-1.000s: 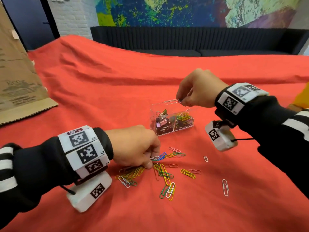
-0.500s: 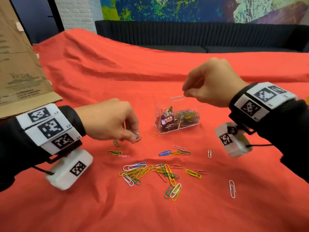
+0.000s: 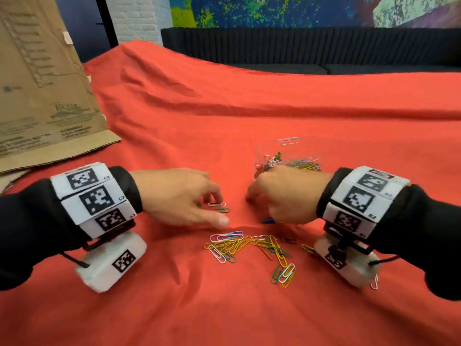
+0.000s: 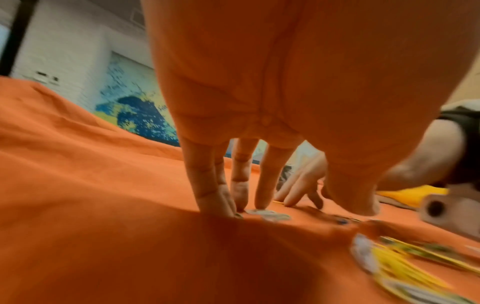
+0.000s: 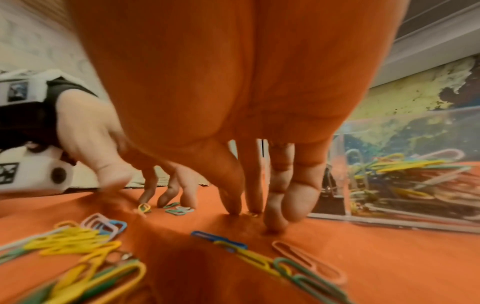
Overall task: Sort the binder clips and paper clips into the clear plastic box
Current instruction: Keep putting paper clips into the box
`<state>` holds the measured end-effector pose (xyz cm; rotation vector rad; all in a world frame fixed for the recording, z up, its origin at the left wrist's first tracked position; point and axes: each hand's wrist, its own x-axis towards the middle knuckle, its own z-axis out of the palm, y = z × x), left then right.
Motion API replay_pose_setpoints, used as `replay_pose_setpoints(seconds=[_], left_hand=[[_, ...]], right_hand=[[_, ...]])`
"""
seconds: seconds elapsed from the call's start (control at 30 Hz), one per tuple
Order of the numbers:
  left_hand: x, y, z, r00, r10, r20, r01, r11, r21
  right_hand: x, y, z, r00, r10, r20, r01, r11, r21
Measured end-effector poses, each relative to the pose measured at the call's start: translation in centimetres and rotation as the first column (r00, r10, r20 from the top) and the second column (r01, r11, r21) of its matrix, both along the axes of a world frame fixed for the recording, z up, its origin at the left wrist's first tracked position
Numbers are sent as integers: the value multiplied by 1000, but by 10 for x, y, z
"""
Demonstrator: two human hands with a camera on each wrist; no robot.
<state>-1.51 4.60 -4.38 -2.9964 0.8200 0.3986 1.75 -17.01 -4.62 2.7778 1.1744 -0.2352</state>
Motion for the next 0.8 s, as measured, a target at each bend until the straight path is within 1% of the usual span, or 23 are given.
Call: replay_pose_setpoints(seconds=[0.13,0.23,0.33,0.43,0.53,0.6,0.7,0.8], left_hand=[[-17,-14,-6,998,-64,-19,64,997,-47],[-19,-27,-7,996,-93,-13,92,992,-88],[-17,-36,-5,994,-97,-56,90,989,-114],[-17,-39,-5,992,-102,-72,92,988,-125],[-16,-41,3,994,-91,-67,79,983,-165],[-13,-44,14,997,-78,-28,69,972,-223],[-3,-52,35,998,-57,-8,50,927,-371],[14,-62,57,998,-39,57,62,877,-476]], right_hand=[[-14,-22,4,999,26,-24,-24,998,65],[-27,-33,3,999,-29,-37,34,991,129],[-35,-37,2,997,-57,-48,65,979,191],[-38,-39,0,996,-72,-61,82,979,187],[-38,-42,-2,989,-98,-107,115,979,166],[-38,-44,-2,985,-114,-130,135,976,170],[-39,-47,0,981,-109,-162,139,973,184],[-39,-47,1,987,-34,-154,62,981,182]])
